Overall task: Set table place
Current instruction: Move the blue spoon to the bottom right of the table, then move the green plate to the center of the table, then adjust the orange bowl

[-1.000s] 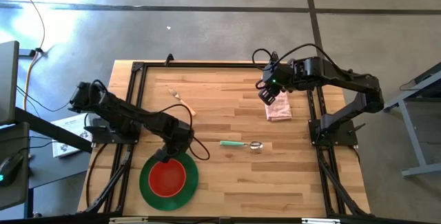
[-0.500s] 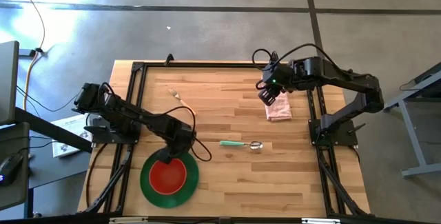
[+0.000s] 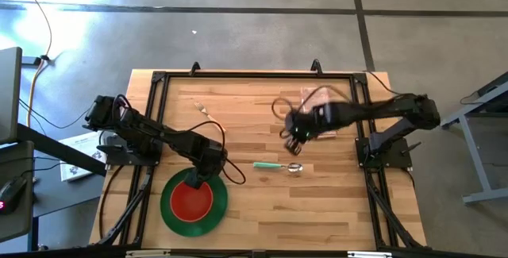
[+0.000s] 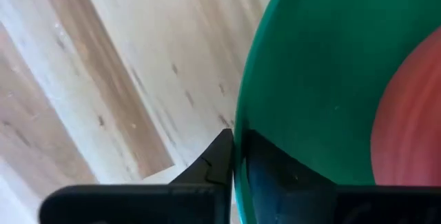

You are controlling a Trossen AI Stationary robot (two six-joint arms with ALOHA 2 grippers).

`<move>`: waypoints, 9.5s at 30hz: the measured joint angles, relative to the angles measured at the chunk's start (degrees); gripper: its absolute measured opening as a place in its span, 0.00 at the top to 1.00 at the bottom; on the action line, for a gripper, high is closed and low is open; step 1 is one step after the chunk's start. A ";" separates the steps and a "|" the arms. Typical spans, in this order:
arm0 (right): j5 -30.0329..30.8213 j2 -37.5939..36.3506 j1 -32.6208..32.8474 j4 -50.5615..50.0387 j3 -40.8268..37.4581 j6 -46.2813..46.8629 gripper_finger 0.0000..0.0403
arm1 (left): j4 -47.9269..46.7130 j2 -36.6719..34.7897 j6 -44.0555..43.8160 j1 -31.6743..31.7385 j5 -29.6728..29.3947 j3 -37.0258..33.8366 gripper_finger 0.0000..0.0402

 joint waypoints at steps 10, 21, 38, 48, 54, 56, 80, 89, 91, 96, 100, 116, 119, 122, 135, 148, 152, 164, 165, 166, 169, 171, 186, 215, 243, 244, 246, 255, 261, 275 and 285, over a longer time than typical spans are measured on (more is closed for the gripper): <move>-0.51 0.00 6.23 29.85 -18.21 12.41 1.00 | 0.29 -0.02 -0.17 -0.04 -0.36 -0.02 0.93; -2.95 5.87 14.37 26.93 -19.70 21.77 1.00 | 1.84 -0.02 -0.17 -0.04 -0.12 -0.05 0.97; -3.74 9.72 15.62 30.06 -19.59 22.58 1.00 | 2.77 0.00 -0.56 -0.04 -0.10 -0.05 0.96; 0.29 8.97 14.20 26.68 -19.62 20.39 1.00 | 2.95 0.00 -1.30 -0.04 -0.34 -0.05 0.93; 0.75 11.28 13.96 25.18 -19.70 18.16 1.00 | 3.06 0.00 -1.53 -0.04 -0.32 -0.05 0.93; 0.79 11.77 13.89 24.94 -19.70 18.00 1.00 | 3.06 0.00 -1.53 -0.04 -0.32 -0.05 0.93; -17.06 10.34 23.75 9.78 -19.83 23.41 1.00 | 3.23 0.00 -1.55 -0.04 -0.15 -0.05 0.93; -22.24 10.34 31.37 14.94 -19.83 32.05 1.00 | 3.23 0.00 -1.57 -0.04 -0.15 -0.05 0.93; -21.73 10.34 31.97 15.18 -19.83 33.97 1.00 | 3.23 0.00 -1.57 -0.04 -0.15 -0.05 0.93; -21.37 10.34 32.21 15.86 -19.31 34.95 1.00 | 3.23 0.00 -1.57 -0.04 -0.15 -0.05 0.93; -19.87 10.29 31.97 15.54 -16.19 32.17 1.00 | 3.24 0.00 -1.59 -0.04 -0.15 -0.03 0.93; -4.78 10.23 28.97 -10.33 2.25 26.38 1.00 | 7.76 0.00 -2.14 3.33 -8.49 4.97 0.99; -2.17 10.21 28.19 -13.27 4.44 25.72 1.00 | 8.31 0.00 -2.12 6.36 -10.48 7.14 0.99; -0.05 10.21 27.56 -16.10 5.68 25.43 1.00 | 9.57 0.00 -1.69 9.55 -12.10 9.00 0.99; 1.21 10.19 26.30 -18.92 5.96 24.53 1.00 | 13.23 10.49 3.21 22.17 -4.84 15.77 1.00; 1.23 10.19 26.31 -19.29 5.93 24.59 1.00 | 11.36 24.13 9.84 21.93 1.99 30.93 0.99; 1.23 10.19 26.31 -19.39 5.93 24.48 1.00 | 7.95 24.23 12.96 21.98 -2.70 34.90 0.93; 2.23 10.19 26.31 -19.82 5.91 24.46 1.00 | 5.16 26.04 14.17 22.92 -4.19 34.73 0.94; 2.29 10.19 26.31 -19.80 5.91 24.46 1.00 | 5.62 26.08 14.23 22.89 -4.21 34.75 0.95; 2.46 10.19 26.31 -19.80 5.91 24.46 1.00 | 5.66 26.01 14.21 22.84 -4.27 34.79 0.97; 4.27 10.19 26.28 -19.71 5.91 24.43 1.00 | 5.51 24.89 14.10 22.84 -4.47 34.77 1.00; 5.30 10.19 25.83 -18.86 5.91 23.95 1.00 | 5.03 23.49 13.95 22.84 -4.61 34.77 0.99; -4.64 10.19 6.69 4.27 5.91 -5.40 1.00 | -20.65 2.31 5.05 13.39 -15.49 34.86 1.00; -22.50 18.43 -0.34 7.56 12.62 -18.54 1.00 | -49.73 -11.38 -25.56 -3.16 -28.69 34.84 1.00; -11.47 31.56 -0.26 -2.74 29.08 -20.24 0.50 | -51.39 -25.57 -35.52 -12.41 -40.30 34.86 1.00; -11.47 31.84 -0.25 -2.48 29.08 -19.86 0.50 | -51.41 -25.57 -35.50 -12.41 -40.30 34.86 1.00; -11.52 32.68 -0.25 -2.57 29.08 -19.42 0.50 | -51.41 -25.57 -35.50 -12.41 -40.31 34.86 1.00; -13.24 35.83 -0.21 -3.37 29.08 -18.95 0.52 | -51.40 -25.53 -34.81 -12.41 -40.87 34.84 1.00; -13.24 35.91 -0.25 -6.13 29.06 -18.90 0.75 | -51.41 -25.53 -34.58 -12.41 -41.35 34.84 1.00; -12.41 35.91 -3.48 -10.40 29.06 -21.61 0.99 | -51.41 -25.53 -34.58 -12.41 -41.37 34.84 1.00; -12.32 35.89 -3.98 -9.45 29.06 -23.01 0.94 | -51.41 -25.53 -34.58 -12.41 -41.36 34.84 1.00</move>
